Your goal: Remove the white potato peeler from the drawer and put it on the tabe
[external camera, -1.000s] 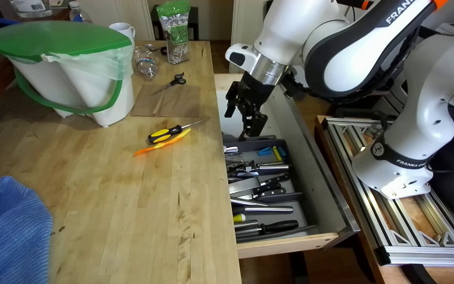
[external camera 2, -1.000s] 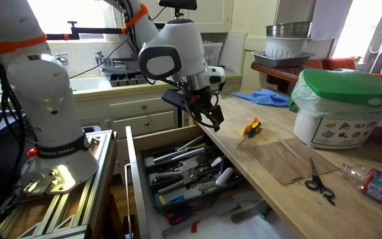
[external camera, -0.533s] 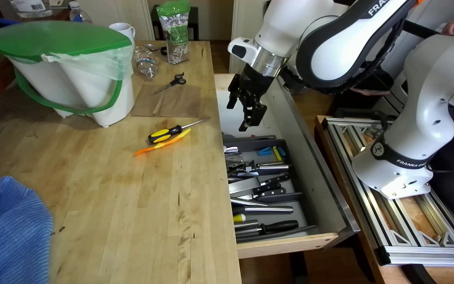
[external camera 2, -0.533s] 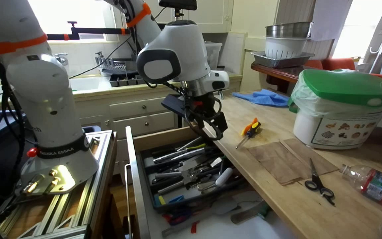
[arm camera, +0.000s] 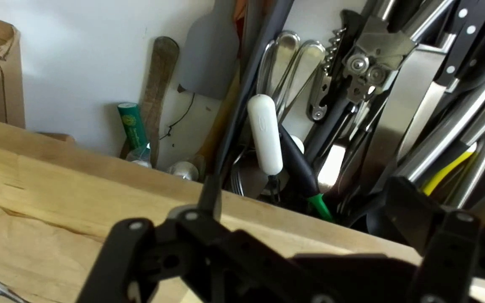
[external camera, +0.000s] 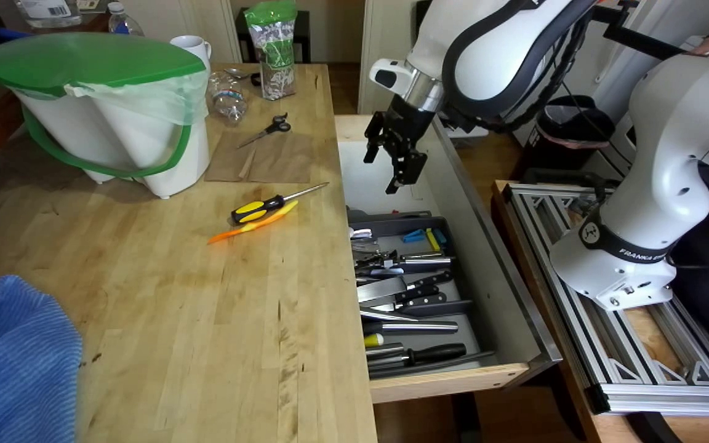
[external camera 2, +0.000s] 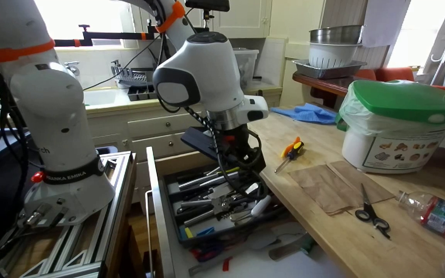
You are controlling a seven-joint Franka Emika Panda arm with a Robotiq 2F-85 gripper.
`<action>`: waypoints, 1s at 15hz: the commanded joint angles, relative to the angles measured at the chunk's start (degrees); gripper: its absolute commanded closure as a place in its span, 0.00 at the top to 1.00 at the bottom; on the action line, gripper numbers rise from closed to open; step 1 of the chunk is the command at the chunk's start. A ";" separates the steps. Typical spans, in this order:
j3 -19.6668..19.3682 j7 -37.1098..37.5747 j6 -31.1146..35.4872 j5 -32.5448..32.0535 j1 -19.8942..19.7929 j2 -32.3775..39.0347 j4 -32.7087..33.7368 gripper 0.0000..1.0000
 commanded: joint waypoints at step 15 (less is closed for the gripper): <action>-3.18 -28.21 4.06 34.91 5.47 6.23 1.09 1.00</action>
